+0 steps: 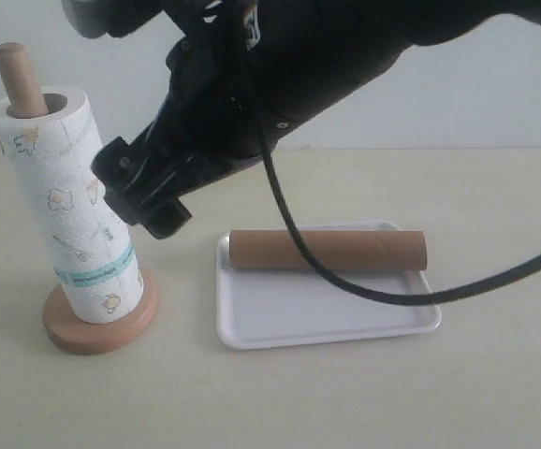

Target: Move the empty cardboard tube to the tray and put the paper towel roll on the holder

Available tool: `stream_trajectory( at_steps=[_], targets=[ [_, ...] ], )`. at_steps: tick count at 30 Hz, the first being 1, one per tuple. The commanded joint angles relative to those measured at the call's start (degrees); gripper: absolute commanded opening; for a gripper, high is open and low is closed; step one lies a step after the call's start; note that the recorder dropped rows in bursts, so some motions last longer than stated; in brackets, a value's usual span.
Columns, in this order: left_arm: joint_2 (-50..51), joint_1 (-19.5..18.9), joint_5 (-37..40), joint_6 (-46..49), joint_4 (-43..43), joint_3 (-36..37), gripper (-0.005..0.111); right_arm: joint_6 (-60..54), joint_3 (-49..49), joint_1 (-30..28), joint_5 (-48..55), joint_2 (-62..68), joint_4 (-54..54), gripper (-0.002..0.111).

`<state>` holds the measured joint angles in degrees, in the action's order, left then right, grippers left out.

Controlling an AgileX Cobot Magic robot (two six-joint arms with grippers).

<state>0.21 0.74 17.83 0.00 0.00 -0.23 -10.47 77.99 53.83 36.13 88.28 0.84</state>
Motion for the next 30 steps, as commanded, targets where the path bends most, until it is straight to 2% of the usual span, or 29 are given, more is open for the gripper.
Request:
stream_trajectory(
  at_steps=[1,14,23,30],
  targets=[
    [-0.2,-0.2,-0.1,0.0,0.0,0.2,0.004,-0.6,-3.6,-0.2,1.8,-3.5,0.8,0.105],
    [-0.2,-0.2,-0.1,0.0,0.0,0.2,0.004,3.2,-18.6,-0.2,2.7,-19.3,0.6,0.105],
    [-0.2,-0.2,-0.1,0.0,0.0,0.2,0.004,5.5,-19.6,-0.2,5.5,-21.6,-4.7,0.105],
    [-0.2,-0.2,-0.1,0.0,0.0,0.2,0.004,6.7,-19.6,-0.2,7.5,-21.6,-4.7,0.105]
  ],
)
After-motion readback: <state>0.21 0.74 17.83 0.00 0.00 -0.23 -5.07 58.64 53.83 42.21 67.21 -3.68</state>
